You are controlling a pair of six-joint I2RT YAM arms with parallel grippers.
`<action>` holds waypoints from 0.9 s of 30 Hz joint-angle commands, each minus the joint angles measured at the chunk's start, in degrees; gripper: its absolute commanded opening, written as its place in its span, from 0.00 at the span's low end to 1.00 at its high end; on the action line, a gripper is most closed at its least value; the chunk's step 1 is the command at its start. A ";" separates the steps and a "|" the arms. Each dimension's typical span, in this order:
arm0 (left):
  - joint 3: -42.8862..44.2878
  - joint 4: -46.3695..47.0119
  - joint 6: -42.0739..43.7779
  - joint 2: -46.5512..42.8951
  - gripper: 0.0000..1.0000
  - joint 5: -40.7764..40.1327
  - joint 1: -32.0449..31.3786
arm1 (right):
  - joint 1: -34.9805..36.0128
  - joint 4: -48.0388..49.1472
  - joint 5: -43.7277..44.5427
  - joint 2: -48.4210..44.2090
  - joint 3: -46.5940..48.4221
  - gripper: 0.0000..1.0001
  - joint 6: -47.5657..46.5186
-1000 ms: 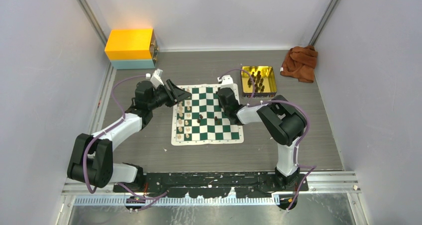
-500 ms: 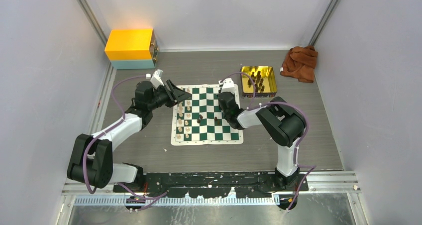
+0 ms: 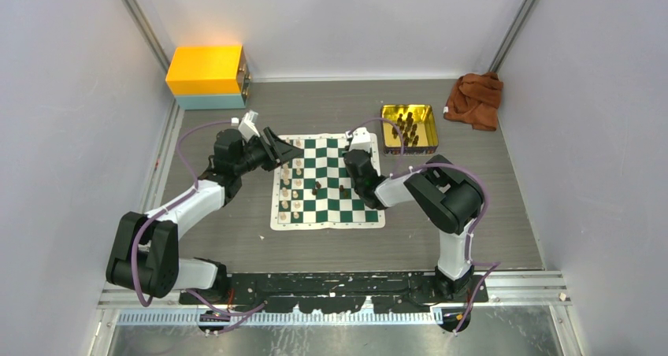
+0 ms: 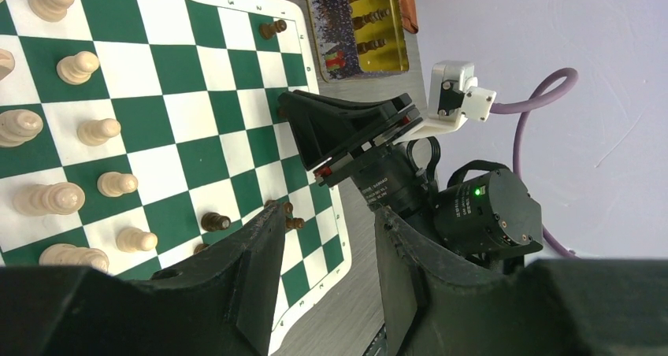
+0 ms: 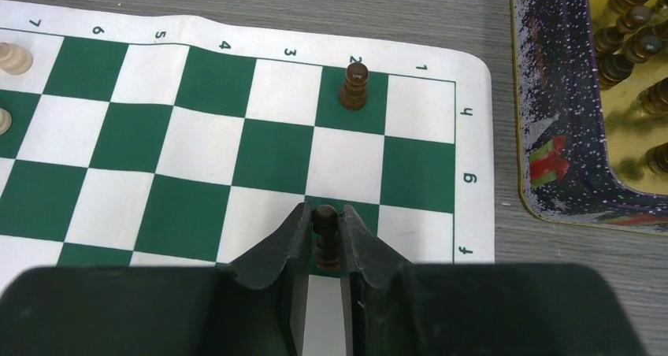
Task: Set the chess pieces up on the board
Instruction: Place the chess piece on the chessboard.
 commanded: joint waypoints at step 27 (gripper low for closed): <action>0.80 1.35 0.77 -1.98 0.47 0.41 0.44 | 1.56 -1.17 4.09 -7.30 0.21 0.36 0.50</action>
